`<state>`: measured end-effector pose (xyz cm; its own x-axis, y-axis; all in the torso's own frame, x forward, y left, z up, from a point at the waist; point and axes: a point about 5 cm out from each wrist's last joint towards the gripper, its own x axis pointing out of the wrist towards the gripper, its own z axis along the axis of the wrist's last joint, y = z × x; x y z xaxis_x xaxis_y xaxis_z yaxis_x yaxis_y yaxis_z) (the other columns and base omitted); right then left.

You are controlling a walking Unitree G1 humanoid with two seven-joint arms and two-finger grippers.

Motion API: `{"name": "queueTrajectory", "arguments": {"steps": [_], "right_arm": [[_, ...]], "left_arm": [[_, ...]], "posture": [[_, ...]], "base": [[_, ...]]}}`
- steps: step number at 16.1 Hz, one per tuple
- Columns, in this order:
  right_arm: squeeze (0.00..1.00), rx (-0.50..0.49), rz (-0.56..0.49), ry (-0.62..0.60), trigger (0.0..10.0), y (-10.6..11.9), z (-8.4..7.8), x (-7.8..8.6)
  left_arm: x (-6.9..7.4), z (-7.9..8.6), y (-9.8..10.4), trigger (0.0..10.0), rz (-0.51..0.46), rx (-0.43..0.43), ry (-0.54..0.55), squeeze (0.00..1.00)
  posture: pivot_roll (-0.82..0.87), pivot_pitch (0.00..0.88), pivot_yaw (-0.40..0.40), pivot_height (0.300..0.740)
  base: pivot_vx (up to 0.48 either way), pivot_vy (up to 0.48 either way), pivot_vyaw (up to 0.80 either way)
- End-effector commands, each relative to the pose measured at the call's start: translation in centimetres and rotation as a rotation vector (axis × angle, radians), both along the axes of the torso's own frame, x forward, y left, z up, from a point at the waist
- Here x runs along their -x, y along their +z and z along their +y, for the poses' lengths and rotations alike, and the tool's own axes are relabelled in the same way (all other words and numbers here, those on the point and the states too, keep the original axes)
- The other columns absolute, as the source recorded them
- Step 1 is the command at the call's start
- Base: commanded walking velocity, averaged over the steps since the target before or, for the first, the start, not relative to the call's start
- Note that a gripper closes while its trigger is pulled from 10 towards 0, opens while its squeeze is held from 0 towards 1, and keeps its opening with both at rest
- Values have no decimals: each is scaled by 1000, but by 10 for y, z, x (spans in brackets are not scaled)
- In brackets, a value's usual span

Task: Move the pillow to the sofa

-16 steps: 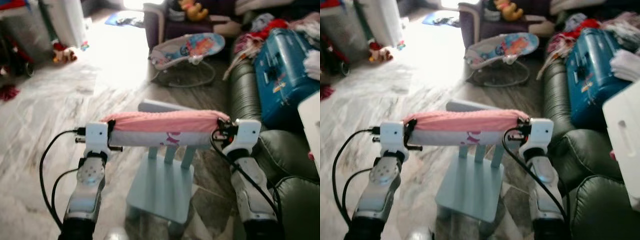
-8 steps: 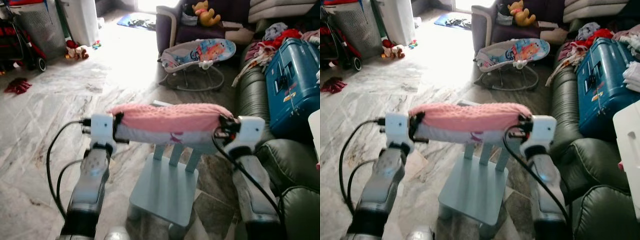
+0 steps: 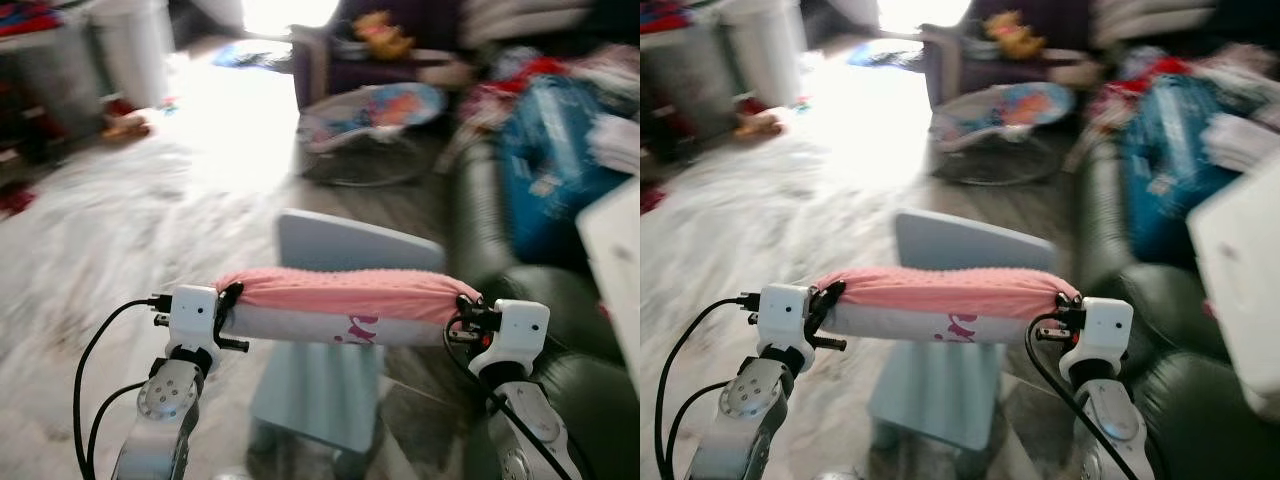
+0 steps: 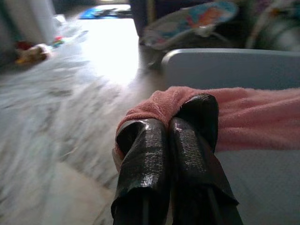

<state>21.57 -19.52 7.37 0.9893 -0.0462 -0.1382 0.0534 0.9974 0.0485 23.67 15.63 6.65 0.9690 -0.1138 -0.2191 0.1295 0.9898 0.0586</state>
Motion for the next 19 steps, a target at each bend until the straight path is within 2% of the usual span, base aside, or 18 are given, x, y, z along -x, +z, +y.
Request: {"name": "queueTrajectory", "arguments": {"steps": [1,4,11,19], "right_arm": [[0,13,-41,-24,0,8,-2,-3],[0,16,-62,-17,0,15,-2,-16],[0,11,-49,-2,0,11,1,-19],[0,14,-56,8,0,14,1,-25]], "left_arm": [[-3,5,10,10000,-34,-5,16,0],[-12,-2,20,10000,-58,35,-3,0],[-6,-6,21,10000,-46,62,-33,0],[-6,-10,22,10000,-39,79,-50,0]], "posture": [[-21,0,-22,740],[-20,0,-24,740],[-10,0,-30,740],[-8,0,-35,740]], "base": [[0,0,0],[0,0,0],[0,0,0],[0,322,0]]}}
